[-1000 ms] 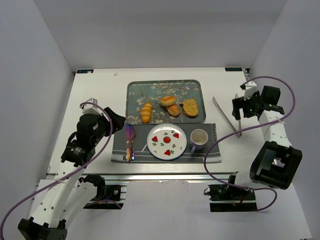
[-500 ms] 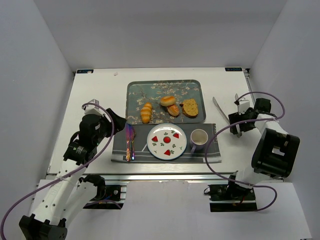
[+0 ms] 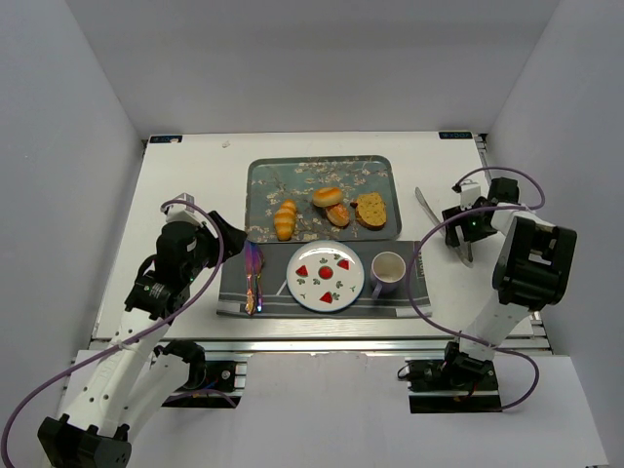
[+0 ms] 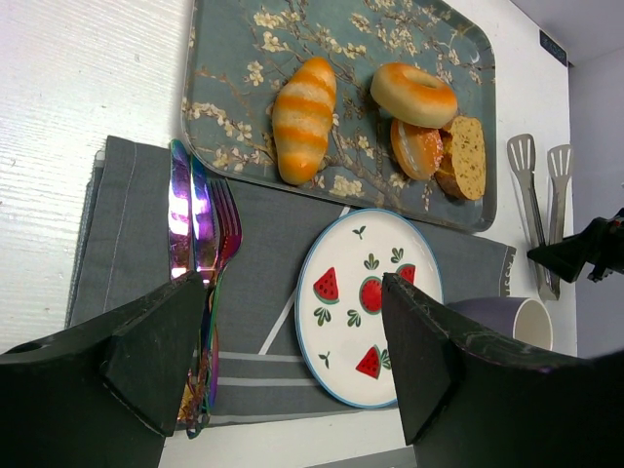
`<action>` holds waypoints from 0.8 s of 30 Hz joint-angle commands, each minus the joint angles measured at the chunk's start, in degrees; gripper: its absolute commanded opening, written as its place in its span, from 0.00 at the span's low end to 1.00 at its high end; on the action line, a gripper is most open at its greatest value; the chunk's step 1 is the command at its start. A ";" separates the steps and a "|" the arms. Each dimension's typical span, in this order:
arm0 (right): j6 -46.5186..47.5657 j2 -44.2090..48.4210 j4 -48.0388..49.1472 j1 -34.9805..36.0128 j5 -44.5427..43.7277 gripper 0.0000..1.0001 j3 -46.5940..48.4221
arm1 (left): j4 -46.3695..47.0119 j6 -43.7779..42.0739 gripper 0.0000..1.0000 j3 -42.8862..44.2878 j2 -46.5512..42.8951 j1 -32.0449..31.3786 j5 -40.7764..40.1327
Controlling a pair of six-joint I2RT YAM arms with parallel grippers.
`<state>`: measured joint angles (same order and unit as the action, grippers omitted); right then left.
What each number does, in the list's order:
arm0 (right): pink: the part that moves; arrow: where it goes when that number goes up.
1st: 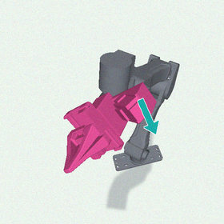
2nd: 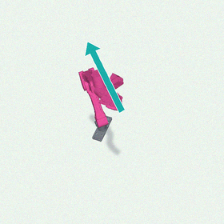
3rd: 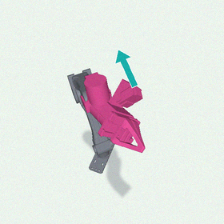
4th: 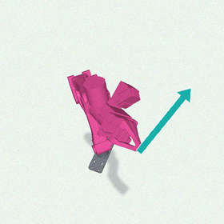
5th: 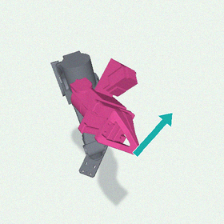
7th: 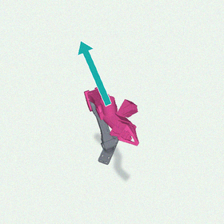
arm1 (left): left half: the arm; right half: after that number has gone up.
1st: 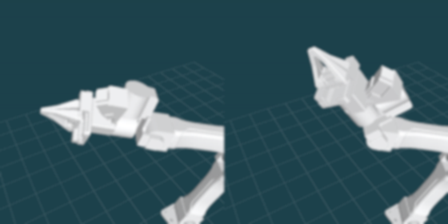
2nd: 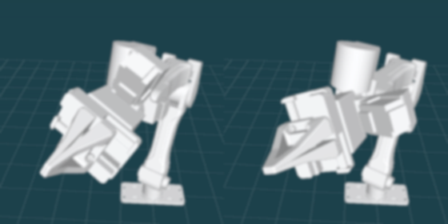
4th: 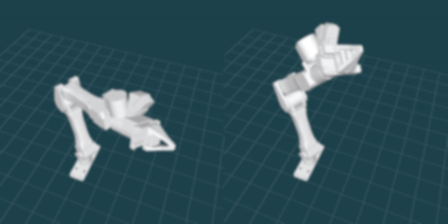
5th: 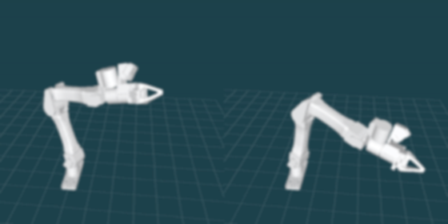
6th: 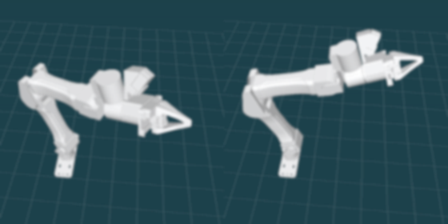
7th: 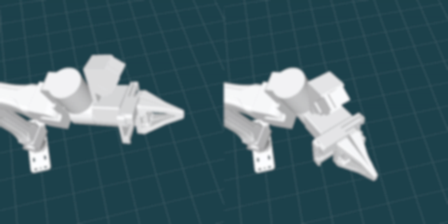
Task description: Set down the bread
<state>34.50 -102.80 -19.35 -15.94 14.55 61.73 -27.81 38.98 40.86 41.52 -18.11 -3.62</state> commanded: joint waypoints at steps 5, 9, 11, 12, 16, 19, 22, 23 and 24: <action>-0.75 -2.84 3.18 1.79 -0.48 0.79 1.46 | 0.13 0.04 0.82 0.18 -0.21 0.27 -0.25; 0.39 -3.98 2.13 1.79 -0.22 0.54 1.46 | -0.14 0.22 0.82 0.27 -0.82 0.18 -0.34; 0.74 -3.63 0.99 1.71 0.31 0.43 1.55 | -0.49 0.22 0.82 0.36 -1.00 0.18 -0.43; 0.66 -3.20 0.55 1.62 0.66 0.34 1.72 | -0.75 0.30 0.82 0.53 -1.26 0.18 -0.60; -0.22 4.33 -0.77 1.44 5.74 0.10 2.86 | -1.45 0.31 0.82 0.97 -2.05 0.18 -0.78; -0.84 9.88 -3.23 2.06 10.92 0.00 5.05 | -1.37 0.48 0.82 0.97 -2.58 0.18 -0.78; 0.21 13.23 -8.93 5.21 15.05 0.03 9.88 | -1.19 0.66 0.82 1.06 -2.49 0.18 -0.69; 0.48 14.03 -10.08 6.53 15.51 0.05 11.98 | -1.10 0.66 0.82 1.15 -2.41 0.18 -0.69; 0.65 14.82 -11.31 9.59 15.69 0.10 12.53 | -1.10 0.66 0.82 1.32 -2.41 0.18 -0.69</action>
<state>33.78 -92.77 -26.65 -11.73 23.68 68.97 -28.73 39.22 40.88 39.57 -18.11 -3.73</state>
